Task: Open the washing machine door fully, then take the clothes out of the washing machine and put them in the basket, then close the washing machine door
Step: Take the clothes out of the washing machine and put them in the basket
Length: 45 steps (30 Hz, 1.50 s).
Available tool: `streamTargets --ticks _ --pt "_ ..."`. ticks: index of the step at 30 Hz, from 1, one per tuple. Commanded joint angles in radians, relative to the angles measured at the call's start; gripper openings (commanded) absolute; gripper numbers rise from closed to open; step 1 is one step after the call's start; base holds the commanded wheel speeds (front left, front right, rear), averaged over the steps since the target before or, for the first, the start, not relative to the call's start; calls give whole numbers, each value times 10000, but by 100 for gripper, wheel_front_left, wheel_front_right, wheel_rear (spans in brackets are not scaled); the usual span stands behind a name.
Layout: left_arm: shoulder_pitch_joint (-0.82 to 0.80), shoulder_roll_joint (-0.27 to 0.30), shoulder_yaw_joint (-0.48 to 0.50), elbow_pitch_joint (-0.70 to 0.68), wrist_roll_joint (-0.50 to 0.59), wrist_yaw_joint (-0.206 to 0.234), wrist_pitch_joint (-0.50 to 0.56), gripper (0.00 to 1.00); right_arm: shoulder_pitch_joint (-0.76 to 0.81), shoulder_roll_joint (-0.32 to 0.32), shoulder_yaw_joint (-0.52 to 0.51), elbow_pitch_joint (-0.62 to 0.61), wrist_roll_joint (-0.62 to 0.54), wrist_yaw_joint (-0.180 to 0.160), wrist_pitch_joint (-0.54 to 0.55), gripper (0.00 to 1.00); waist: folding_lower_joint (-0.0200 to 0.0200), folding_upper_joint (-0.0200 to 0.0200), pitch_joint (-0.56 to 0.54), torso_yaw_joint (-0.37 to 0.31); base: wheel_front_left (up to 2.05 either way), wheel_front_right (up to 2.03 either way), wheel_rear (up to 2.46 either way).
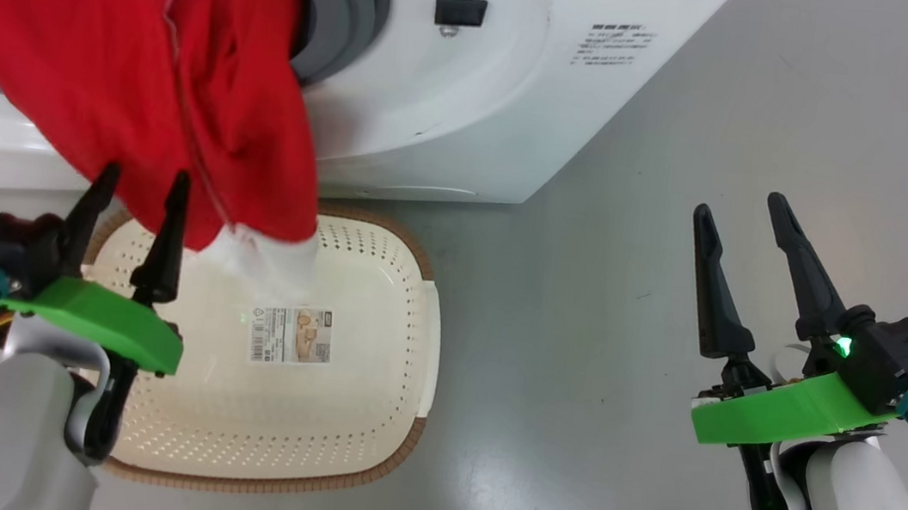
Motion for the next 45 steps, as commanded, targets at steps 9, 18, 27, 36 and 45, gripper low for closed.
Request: streamTargets --ticks 9,18,27,36,45 --pt "982 52 977 -2003 189 8 -51 100 215 18 107 -213 -191 62 -63 100 0 0 -73 78 0 0 0" --pt "2099 -25 1658 -4156 404 8 -51 100 234 18 114 -217 -195 62 -63 100 0 0 -121 100 0 0 0" --pt "3472 -268 2345 -5781 534 8 -51 100 259 19 147 -193 -161 62 -63 100 0 0 -165 102 0 0 0" --pt "3702 -436 2530 -6023 502 8 -51 100 307 19 193 -171 -138 62 -63 100 0 0 -231 78 0 0 0" --pt "2946 -87 2261 -5140 324 8 -51 100 299 19 260 -139 -112 62 -63 100 0 0 -222 62 0 0 0"
